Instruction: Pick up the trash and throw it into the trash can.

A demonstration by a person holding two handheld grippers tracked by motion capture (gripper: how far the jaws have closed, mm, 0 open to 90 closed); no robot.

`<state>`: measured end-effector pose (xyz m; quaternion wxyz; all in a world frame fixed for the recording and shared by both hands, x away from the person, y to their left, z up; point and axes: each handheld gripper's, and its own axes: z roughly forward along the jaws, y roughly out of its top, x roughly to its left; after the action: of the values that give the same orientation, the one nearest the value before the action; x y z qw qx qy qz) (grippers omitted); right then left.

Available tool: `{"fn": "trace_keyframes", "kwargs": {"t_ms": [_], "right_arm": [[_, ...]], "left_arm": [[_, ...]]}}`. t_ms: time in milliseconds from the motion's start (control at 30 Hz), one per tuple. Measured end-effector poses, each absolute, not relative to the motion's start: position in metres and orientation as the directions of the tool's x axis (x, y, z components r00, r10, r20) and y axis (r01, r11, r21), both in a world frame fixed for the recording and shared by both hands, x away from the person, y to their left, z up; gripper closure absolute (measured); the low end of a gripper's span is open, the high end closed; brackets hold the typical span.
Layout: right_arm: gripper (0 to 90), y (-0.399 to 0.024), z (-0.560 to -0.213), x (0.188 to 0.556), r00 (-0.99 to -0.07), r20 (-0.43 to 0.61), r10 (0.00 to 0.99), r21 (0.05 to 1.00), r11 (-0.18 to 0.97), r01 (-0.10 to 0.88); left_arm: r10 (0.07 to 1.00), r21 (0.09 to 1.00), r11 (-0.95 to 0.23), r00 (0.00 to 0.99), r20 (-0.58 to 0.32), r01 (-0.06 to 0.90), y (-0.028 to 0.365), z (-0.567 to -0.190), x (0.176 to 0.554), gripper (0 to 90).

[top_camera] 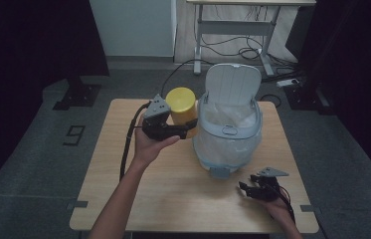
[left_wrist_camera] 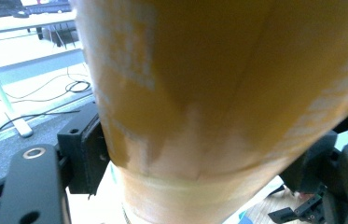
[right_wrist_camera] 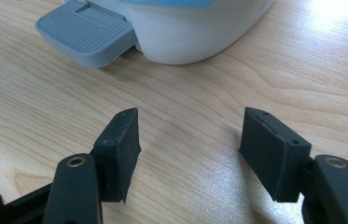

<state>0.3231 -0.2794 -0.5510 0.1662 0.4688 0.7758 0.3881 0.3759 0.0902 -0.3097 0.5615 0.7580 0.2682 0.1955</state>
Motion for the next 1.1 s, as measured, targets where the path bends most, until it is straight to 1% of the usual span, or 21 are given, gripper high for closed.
{"fn": "trace_keyframes", "kwargs": {"t_ms": [367,633,1100], "right_arm": [[36.6,-0.277,-0.552,0.322,-0.500,0.086,0.862,0.763,0.266,0.589],[36.0,-0.275,-0.552,0.321,-0.496,0.069,0.865,0.764,0.274,0.584],[34.2,-0.272,-0.552,0.320,-0.496,0.046,0.867,0.760,0.292,0.581]], "left_arm": [[0.616,0.956,-0.234,0.788,0.004,0.178,0.078,-0.303,0.380,23.0],[0.613,0.957,-0.230,0.790,0.001,0.177,0.075,-0.303,0.381,23.0],[0.605,0.959,-0.200,0.795,-0.041,0.201,0.075,-0.304,0.389,23.1]]}}
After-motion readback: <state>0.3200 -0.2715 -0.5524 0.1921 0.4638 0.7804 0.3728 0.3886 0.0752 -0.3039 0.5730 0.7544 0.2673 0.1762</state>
